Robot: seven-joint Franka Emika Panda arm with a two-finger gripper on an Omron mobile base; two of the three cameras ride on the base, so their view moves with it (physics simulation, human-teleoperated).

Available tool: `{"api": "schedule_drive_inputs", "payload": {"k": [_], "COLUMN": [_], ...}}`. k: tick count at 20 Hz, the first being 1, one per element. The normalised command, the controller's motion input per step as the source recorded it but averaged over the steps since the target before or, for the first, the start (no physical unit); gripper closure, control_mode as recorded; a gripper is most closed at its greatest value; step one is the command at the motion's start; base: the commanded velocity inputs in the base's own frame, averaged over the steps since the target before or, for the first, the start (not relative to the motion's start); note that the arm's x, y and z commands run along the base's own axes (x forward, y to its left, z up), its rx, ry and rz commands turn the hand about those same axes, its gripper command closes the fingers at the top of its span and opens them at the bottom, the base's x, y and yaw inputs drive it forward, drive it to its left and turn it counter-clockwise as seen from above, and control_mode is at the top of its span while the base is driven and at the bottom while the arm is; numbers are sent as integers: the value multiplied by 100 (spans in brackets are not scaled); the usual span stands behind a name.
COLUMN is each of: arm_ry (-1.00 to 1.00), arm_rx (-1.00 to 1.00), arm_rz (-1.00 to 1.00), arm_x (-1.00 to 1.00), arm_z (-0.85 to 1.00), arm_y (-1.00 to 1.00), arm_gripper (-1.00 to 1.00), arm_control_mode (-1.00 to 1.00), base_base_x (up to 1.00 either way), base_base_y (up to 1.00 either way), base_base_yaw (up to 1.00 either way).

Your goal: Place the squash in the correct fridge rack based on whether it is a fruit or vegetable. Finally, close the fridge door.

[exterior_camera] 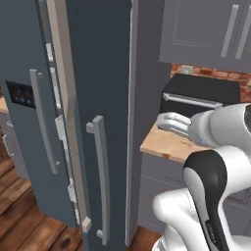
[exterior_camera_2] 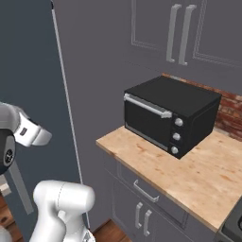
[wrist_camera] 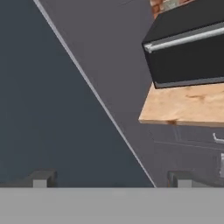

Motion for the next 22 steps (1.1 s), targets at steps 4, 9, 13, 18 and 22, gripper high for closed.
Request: {"api": "schedule_drive_inputs", "payload": {"k": [4,9,13,18,22], "arm_ry": [0,0,0,0,0], "arm_rx": [6,3,4,4,1], "arm_rz": [29,23,13,3,0], "arm_x": [3,19,49,68,69], "arm_z": [0,0,0,0,0], "arm_y": [42,67,61,25,21], "arm_gripper": [-100,-100,-100,-100,-100], "arm_control_mode": [-100,-100,-100,-100,-100], "base_base_x": [0,0,0,0,0], "base_base_y": [0,0,0,0,0], "base_base_yaw": [0,0,0,0,0]}}
